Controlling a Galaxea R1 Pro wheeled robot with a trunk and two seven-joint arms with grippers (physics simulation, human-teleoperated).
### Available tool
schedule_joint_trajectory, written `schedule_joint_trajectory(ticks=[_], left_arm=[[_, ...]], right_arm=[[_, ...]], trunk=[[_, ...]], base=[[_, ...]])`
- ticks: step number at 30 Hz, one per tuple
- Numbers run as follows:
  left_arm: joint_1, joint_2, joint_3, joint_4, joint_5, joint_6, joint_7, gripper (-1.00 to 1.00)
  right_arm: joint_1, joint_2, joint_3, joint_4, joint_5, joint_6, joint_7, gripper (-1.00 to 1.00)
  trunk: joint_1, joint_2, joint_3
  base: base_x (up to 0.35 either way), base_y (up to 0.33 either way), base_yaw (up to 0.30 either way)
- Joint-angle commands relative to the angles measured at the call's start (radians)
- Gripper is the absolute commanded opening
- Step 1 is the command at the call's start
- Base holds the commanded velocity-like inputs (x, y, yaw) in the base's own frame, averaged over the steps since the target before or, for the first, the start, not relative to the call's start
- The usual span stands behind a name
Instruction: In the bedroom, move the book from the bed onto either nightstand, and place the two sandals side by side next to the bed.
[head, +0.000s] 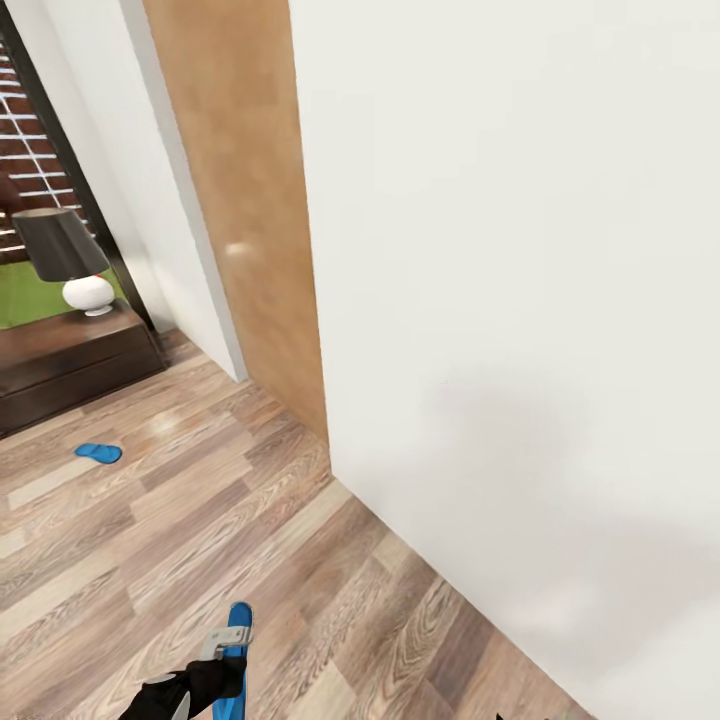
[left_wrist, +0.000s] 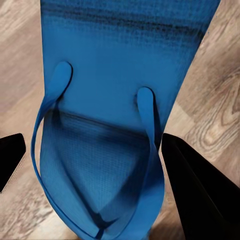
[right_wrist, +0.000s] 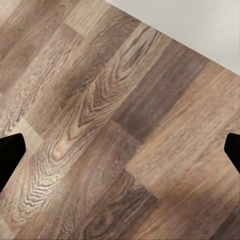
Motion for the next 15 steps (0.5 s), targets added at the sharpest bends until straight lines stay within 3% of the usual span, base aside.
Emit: schedule_joint_trajectory(ticks=[1, 15], left_arm=[[-0.001, -0.001, 0.008, -0.002, -0.01, 0.005, -0.008, -1.0], [-0.001, -0.001, 0.008, -0.002, -0.01, 0.005, -0.008, -1.0]], right_arm=[[-0.001, 0.0, -0.004, 0.004, -0.007, -0.002, 0.01, 1.0], [-0.001, 0.0, -0.003, 0.004, -0.007, -0.002, 0.01, 1.0]], trunk=[[0.0, 0.0, -0.001], [0.0, 0.0, -0.01]], base=[[0.182, 0.0, 0.269], [0.132, 0.0, 0.269]])
